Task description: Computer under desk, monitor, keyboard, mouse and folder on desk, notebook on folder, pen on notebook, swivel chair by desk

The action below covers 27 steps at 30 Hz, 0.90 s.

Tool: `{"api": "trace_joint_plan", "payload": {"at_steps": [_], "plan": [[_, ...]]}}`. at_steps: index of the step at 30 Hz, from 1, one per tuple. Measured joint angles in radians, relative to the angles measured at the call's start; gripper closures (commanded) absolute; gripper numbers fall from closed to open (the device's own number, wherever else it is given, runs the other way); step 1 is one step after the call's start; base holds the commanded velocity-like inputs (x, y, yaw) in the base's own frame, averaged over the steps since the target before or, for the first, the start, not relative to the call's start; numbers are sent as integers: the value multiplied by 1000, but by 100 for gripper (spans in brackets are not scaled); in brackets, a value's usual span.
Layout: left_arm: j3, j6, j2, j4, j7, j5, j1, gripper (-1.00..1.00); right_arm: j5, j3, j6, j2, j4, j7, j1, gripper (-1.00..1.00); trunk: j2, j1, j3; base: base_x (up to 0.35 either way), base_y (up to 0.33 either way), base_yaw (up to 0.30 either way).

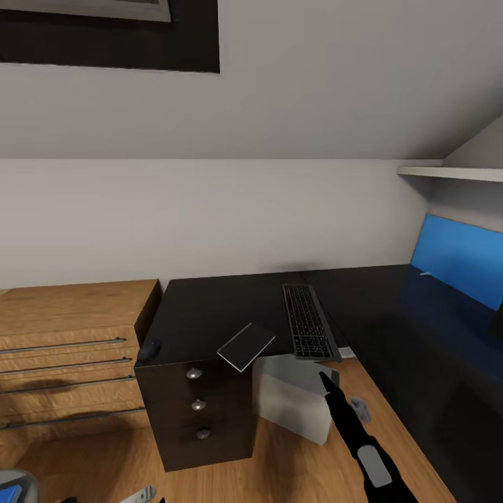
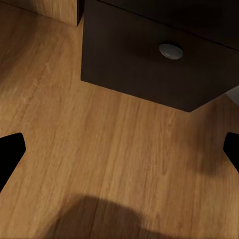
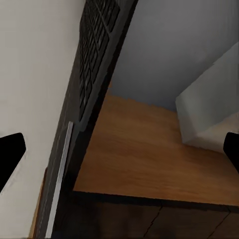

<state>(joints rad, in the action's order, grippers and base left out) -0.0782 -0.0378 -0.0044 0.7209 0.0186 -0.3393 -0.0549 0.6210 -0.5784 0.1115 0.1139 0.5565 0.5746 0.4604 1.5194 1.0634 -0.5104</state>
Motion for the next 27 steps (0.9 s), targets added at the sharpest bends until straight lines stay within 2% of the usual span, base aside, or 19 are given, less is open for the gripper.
{"api": "trace_joint_plan", "payload": {"at_steps": [2,4,9,16,23,27], "plan": [[0,0,0,0,0,0,0,-100,31,-5,44,0,0,2,0,-100,0,0,0,0,0,0],[0,0,0,0,0,0,0,-100,77,-9,137,0,0,4,0,-100,0,0,0,0,0,0],[-1,0,0,0,0,-1,0,-100,132,-12,221,0,0,3,0,-100,0,0,0,0,0,0],[-2,-1,1,-1,0,-1,0,-100,144,-13,233,1,0,3,0,-100,0,0,0,13,0,0],[-2,-2,1,-2,-1,0,0,-100,146,-13,233,0,0,6,0,-100,0,0,0,181,0,0],[11,-2,0,-2,0,0,0,-100,146,-13,234,0,1,8,0,-100,0,0,0,33,0,0]]}}
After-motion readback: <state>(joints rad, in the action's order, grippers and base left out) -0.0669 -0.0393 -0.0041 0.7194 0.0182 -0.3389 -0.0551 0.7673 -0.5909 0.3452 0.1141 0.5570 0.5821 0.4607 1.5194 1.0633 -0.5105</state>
